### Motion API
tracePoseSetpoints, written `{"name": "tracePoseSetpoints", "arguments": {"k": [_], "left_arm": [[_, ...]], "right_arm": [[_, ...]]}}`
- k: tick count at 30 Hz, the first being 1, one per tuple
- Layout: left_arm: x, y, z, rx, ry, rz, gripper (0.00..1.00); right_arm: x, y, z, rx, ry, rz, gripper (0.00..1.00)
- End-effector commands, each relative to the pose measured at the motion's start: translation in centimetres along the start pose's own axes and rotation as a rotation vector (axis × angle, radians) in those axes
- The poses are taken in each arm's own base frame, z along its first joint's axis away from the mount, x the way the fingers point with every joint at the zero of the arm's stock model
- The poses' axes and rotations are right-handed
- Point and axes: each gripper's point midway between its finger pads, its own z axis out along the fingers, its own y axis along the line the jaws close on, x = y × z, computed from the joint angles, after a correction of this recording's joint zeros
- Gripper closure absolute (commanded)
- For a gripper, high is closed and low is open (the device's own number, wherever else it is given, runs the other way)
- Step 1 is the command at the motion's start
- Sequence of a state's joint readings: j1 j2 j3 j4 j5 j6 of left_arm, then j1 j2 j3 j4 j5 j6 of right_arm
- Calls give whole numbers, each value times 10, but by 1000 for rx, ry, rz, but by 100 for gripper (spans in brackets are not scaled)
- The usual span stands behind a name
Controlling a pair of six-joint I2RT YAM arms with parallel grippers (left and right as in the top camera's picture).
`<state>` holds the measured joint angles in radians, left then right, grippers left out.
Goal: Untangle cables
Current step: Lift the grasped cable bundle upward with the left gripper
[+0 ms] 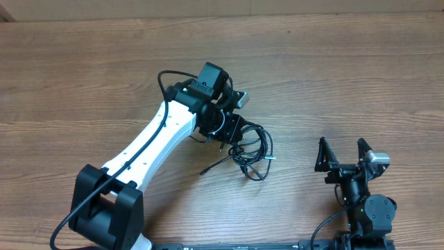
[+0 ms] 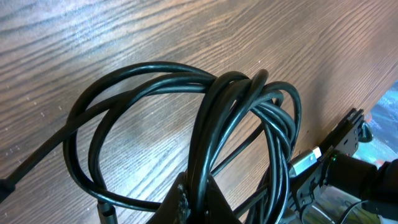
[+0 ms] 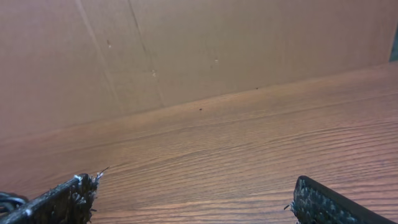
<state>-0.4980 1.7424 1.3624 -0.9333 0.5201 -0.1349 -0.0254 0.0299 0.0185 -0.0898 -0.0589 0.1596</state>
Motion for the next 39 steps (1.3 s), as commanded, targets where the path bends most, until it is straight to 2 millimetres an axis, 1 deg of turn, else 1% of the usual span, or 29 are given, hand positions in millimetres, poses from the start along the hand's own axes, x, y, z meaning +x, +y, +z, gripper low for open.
{"name": "tracePoseSetpoints", "arguments": {"k": [1, 39], "left_arm": [[-4, -8, -4, 15, -6, 46, 96], [0, -4, -4, -6, 8, 52, 96]], "right_arm": [[2, -4, 1, 18, 0, -4, 0], [2, -4, 1, 18, 0, -3, 0]]}}
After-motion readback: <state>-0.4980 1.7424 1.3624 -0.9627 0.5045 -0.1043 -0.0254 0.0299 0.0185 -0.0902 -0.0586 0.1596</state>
